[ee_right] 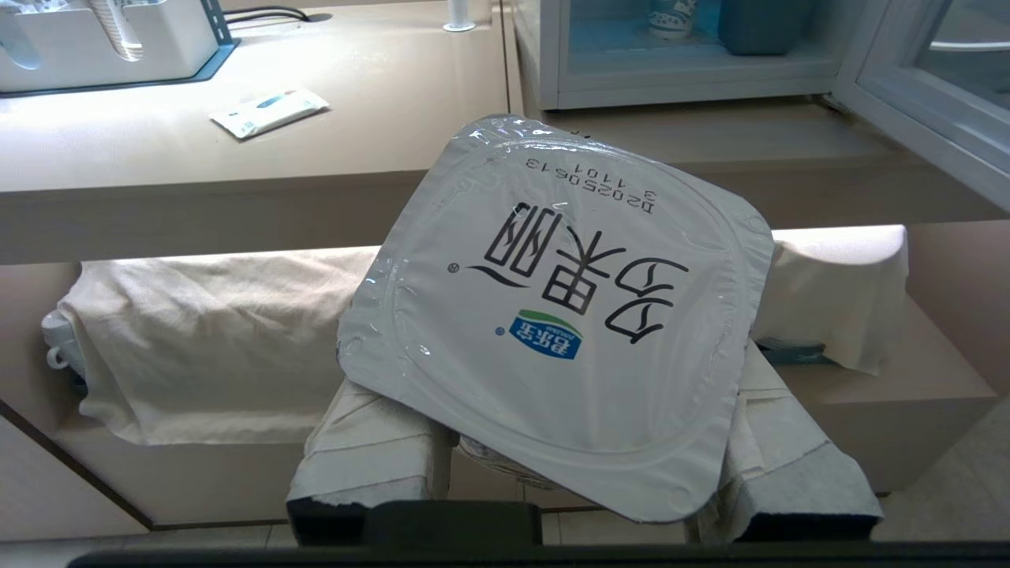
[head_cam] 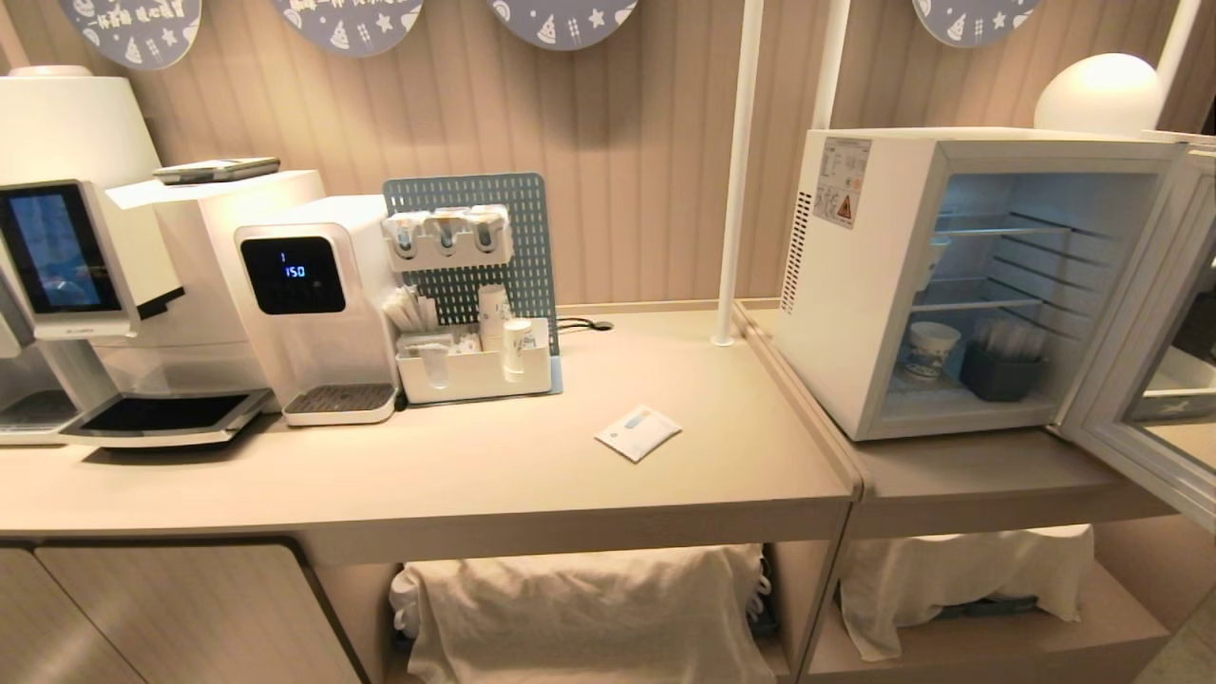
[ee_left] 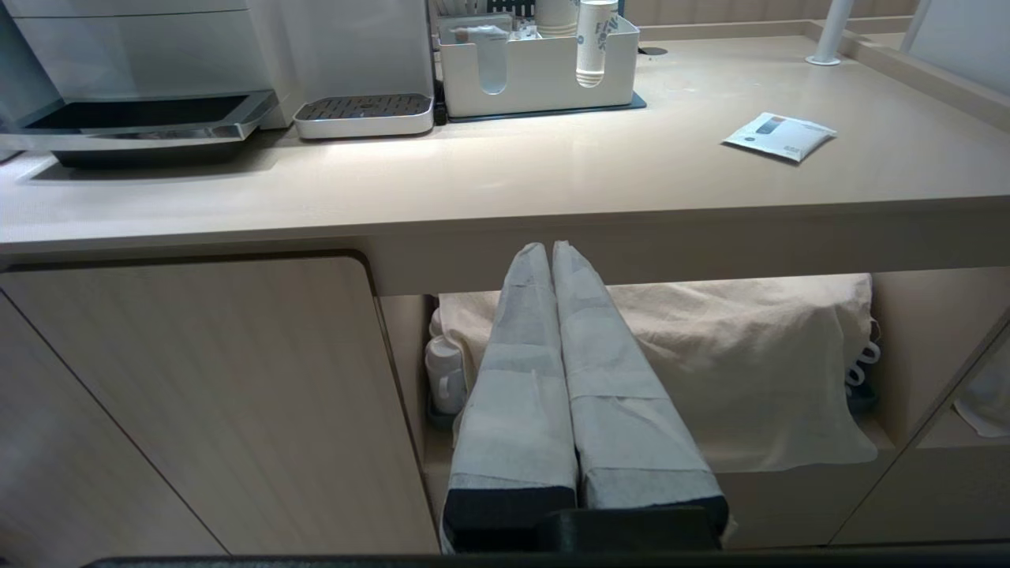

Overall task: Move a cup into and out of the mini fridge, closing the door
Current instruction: Put the yoghurt in the freezer

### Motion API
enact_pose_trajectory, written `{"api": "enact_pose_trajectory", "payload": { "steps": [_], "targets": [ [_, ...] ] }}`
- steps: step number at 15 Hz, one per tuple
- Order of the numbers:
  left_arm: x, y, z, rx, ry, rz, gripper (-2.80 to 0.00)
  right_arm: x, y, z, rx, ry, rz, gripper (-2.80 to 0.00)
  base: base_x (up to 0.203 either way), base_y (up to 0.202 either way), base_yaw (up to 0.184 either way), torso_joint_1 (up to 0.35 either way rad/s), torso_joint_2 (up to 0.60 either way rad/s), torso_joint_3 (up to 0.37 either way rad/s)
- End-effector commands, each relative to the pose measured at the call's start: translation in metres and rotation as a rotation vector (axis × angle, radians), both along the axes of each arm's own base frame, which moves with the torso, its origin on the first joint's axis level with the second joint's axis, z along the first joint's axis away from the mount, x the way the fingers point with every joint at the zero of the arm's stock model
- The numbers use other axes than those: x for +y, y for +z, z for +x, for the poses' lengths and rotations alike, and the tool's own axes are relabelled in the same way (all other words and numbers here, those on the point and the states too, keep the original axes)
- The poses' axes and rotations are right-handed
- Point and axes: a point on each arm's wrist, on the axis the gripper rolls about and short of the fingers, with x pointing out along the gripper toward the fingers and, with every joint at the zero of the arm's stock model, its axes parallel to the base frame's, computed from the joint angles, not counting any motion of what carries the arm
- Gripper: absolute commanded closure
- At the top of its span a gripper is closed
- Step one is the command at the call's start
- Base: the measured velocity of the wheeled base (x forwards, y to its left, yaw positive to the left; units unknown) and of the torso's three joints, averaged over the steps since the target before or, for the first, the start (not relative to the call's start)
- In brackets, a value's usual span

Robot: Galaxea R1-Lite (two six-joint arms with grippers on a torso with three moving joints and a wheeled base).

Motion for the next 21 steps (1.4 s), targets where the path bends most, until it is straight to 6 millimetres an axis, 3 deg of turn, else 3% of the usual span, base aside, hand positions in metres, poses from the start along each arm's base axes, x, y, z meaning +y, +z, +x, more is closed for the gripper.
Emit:
{"api": "enact_pose_trajectory", "payload": {
  "steps": [1, 21],
  "targets": [
    [0.0, -0.0001, 0.0001, 0.004, 0.003, 0.0, 0.0, -0.0001, 0.0, 0.0003, 0.004, 0.001, 0.0, 0.0, 0.001, -0.087, 0.008, 0.002, 0.0, 0.001],
    [-0.0001, 0.0001, 0.0002, -0.001, 0.002, -0.004, 0.0, -0.0001, -0.0004, 0.0004, 0.005, 0.001, 0.0, 0.0, 0.0, -0.189, 0.001, 0.003, 0.0, 0.002]
  ]
}}
